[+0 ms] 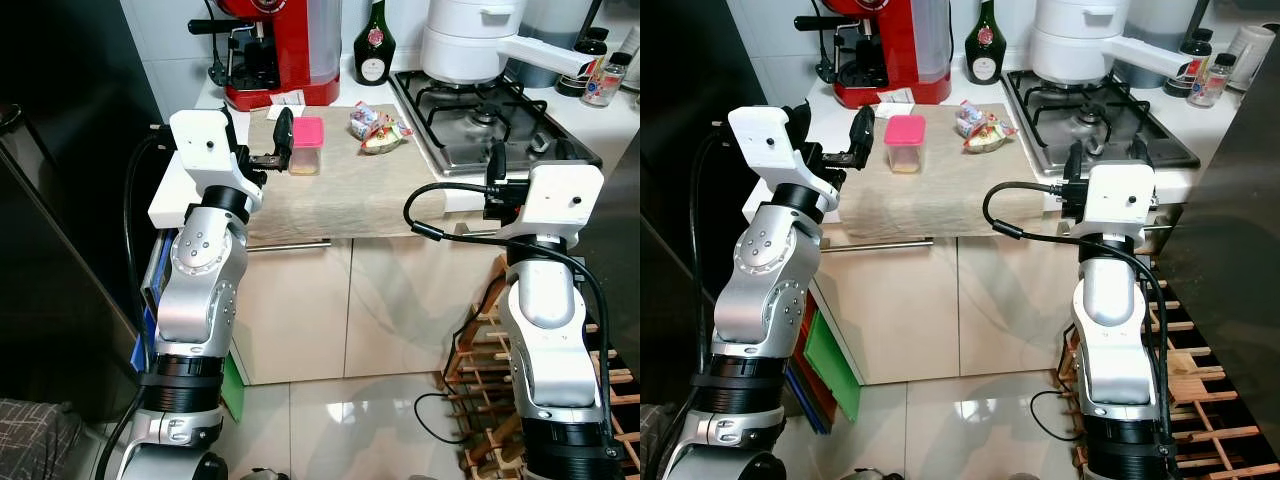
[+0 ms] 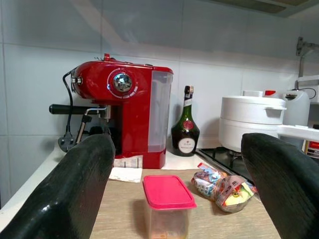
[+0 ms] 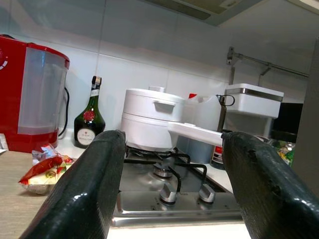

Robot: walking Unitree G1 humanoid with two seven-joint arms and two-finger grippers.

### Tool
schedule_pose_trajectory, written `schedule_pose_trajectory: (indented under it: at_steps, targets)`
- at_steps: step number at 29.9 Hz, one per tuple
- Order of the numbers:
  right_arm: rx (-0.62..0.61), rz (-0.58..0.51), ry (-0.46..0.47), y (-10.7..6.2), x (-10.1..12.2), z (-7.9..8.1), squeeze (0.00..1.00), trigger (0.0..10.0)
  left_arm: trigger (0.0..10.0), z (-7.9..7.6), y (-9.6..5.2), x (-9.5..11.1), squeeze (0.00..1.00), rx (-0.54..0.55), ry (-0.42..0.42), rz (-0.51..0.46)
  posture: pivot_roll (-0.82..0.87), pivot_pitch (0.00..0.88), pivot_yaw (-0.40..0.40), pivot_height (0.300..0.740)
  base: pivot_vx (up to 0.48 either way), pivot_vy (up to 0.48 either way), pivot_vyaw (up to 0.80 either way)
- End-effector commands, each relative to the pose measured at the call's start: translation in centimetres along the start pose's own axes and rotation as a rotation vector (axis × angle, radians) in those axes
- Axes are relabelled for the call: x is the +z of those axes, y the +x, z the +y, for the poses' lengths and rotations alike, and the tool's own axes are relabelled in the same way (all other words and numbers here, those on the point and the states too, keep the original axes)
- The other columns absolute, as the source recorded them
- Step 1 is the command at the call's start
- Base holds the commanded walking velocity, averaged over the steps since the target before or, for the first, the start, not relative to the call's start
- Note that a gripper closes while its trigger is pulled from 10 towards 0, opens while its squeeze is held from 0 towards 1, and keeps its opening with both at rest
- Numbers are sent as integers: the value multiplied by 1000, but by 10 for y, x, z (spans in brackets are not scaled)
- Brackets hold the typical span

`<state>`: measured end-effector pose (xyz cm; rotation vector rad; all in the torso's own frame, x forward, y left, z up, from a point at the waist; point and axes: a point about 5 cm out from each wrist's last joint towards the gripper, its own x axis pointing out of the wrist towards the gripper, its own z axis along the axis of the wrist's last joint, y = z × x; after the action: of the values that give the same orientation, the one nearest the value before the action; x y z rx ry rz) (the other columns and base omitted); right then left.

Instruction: Restocking fridge

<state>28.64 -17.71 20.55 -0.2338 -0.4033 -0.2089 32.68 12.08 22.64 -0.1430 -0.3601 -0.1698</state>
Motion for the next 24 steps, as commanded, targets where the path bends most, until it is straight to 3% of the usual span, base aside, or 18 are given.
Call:
schedule_pose_trajectory:
  at_steps: [1,9,10,13,16,24]
  targets:
    - [-3,-11,6,2,4,-1,0,10000,10000,0,1,4,0,-4,4,-11,-79,0,73,740,0,0,0]
    - [-3,-11,6,2,4,-1,0,10000,10000,0,1,4,0,-4,4,-11,-79,0,73,740,0,0,0]
    - [5,0,14,3,3,1,0,10000,10000,0,1,2,0,3,-1,0,0,0,0,740,0,0,0]
    - [159,89,102,13,-17,19,0,10000,10000,0,-14,-38,0,59,-18,155,-25,0,-24,740,0,0,0]
    - [208,80,107,17,-14,28,0,10000,10000,2,-16,-39,0,62,-10,159,-31,0,-40,740,0,0,0]
    - [220,86,115,15,-17,28,0,10000,10000,4,-11,-33,0,60,23,126,-26,0,-37,740,0,0,0]
